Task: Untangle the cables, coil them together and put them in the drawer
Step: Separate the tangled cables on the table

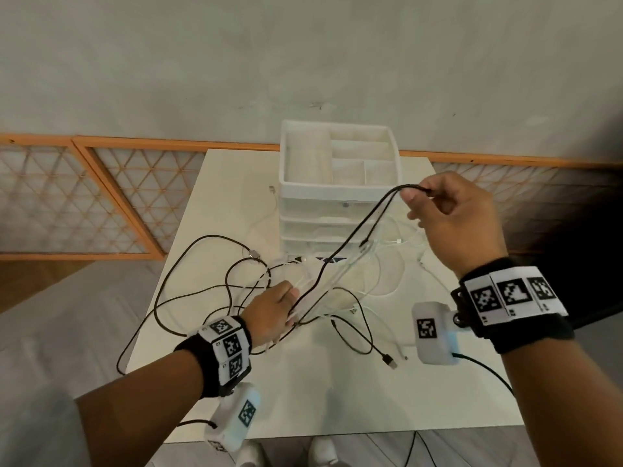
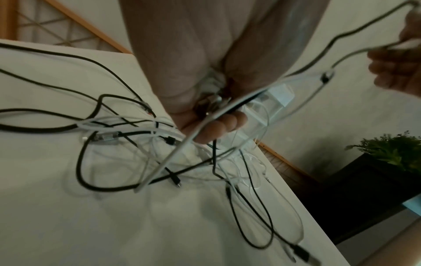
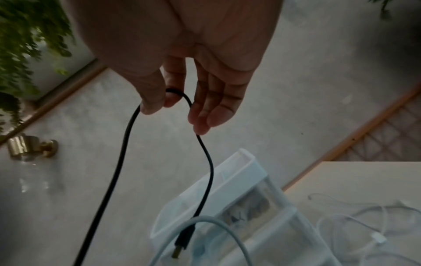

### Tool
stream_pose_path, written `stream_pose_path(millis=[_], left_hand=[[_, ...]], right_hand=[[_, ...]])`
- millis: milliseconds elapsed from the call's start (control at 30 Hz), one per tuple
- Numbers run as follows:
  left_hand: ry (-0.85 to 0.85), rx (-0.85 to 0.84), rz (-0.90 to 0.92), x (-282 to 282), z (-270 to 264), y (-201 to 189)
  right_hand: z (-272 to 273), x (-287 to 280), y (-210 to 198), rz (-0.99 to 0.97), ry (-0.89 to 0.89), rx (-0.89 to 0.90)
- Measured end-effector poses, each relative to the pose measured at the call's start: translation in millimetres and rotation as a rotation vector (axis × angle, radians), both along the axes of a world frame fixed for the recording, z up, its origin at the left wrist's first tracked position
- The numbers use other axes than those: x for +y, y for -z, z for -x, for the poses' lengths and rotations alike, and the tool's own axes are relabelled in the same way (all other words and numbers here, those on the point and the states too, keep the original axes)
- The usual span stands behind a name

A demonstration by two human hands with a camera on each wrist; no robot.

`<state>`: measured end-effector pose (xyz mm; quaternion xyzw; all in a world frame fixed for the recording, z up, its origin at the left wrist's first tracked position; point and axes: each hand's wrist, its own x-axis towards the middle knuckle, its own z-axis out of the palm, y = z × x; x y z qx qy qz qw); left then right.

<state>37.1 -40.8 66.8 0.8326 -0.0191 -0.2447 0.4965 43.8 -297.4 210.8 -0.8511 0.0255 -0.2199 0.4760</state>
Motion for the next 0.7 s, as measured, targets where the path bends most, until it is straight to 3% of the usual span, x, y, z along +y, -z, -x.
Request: stream_pose_path(millis=[133, 300, 367, 433, 567, 700], left_hand=[[0.047, 0.003, 0.013, 19, -4, -14], [-0.082, -0.223, 0.23, 24, -26, -96], [-0.087, -0.198, 0.291, 21, -28, -110], [-0.057, -0.13, 0.241, 14, -22, -107], [-0.066, -0.071, 0.291, -2, -15, -107], [-0.104, -0.092, 0.382, -20, -22, -116]], right_hand=[[-2, -16, 30, -0.002, 0.103, 0.097], [-1, -29, 78, 0.099, 0.11, 0.469], [0, -28, 90, 0.127, 0.09, 0.559], [0, -23, 94, 0.201, 0.077, 0.591], [7, -4, 83, 0.349, 0.031, 0.45], [21, 35, 65, 0.346, -0.136, 0.2]])
